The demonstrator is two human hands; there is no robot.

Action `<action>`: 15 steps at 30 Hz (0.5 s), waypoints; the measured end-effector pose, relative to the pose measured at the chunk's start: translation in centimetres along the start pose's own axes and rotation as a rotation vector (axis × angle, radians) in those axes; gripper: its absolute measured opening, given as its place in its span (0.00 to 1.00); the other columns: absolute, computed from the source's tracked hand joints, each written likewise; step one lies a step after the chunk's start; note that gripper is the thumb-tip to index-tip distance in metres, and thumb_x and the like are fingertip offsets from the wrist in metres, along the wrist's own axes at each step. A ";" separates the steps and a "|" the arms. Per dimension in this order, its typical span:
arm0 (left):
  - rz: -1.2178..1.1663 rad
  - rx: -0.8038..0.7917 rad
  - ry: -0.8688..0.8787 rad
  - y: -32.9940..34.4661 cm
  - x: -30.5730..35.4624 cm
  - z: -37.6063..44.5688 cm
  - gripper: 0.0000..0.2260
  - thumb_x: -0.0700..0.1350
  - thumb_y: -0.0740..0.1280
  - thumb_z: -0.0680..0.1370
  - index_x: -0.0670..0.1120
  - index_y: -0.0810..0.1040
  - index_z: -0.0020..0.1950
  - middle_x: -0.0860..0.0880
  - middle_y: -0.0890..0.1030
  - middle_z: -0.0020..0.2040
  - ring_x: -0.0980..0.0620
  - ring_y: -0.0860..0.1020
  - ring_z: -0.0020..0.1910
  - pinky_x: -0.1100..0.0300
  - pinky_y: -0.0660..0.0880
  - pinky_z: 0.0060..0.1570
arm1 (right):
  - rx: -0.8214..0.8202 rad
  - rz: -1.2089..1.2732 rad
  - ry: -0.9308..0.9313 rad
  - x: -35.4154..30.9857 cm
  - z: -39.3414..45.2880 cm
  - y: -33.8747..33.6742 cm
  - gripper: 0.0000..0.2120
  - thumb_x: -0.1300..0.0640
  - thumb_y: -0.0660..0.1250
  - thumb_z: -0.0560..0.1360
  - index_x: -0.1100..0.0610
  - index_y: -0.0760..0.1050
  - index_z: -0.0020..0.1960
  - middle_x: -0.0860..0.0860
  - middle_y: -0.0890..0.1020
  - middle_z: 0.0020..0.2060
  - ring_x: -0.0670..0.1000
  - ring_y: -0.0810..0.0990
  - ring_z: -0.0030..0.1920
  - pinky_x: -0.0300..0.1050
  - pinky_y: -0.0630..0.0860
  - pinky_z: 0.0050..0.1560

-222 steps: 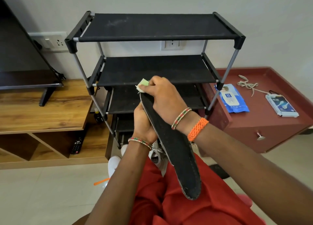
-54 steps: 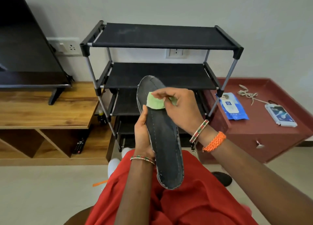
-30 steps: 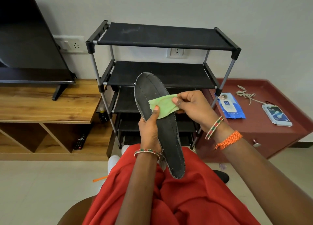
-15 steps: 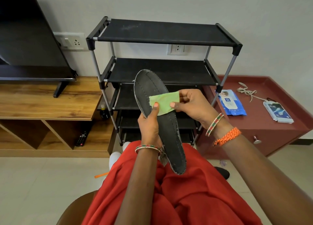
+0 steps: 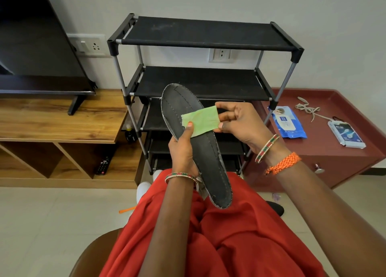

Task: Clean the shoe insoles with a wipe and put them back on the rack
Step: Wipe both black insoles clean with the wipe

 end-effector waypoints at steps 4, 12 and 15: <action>0.019 -0.007 0.001 0.3 0.1 -0.2 0.03 0.43 0.67 0.77 0.49 0.74 0.46 0.48 0.81 0.43 0.52 0.80 0.40 0.56 0.79 0.45 | -0.049 0.022 0.017 -0.3 0.0 -0.1 0.19 0.75 0.61 0.73 0.64 0.74 0.62 0.57 0.84 0.47 0.49 0.83 0.48 0.40 0.81 0.46; -0.023 -0.348 -0.105 0.7 0.1 -0.7 0.21 0.56 0.59 0.80 0.42 0.76 0.63 0.42 0.81 0.52 0.48 0.80 0.47 0.54 0.77 0.50 | 0.350 -0.372 -0.293 -2.9 0.0 -0.3 0.06 0.60 0.69 0.73 0.58 0.72 0.44 0.47 0.76 0.35 0.42 0.76 0.35 0.29 0.71 0.30; -0.145 -0.447 -0.187 0.7 0.1 -1.0 0.25 0.61 0.53 0.80 0.43 0.79 0.57 0.43 0.83 0.51 0.47 0.81 0.47 0.54 0.79 0.50 | 0.428 -0.518 -0.542 -5.0 -1.0 0.4 0.08 0.67 0.64 0.74 0.63 0.69 0.51 0.50 0.75 0.38 0.48 0.76 0.34 0.32 0.69 0.28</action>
Point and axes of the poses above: each hand's wrist, its own z-axis towards the middle knuckle, its own y-axis out of the palm, x = y × z, the point moved 4 cm from there along z, towards the middle knuckle
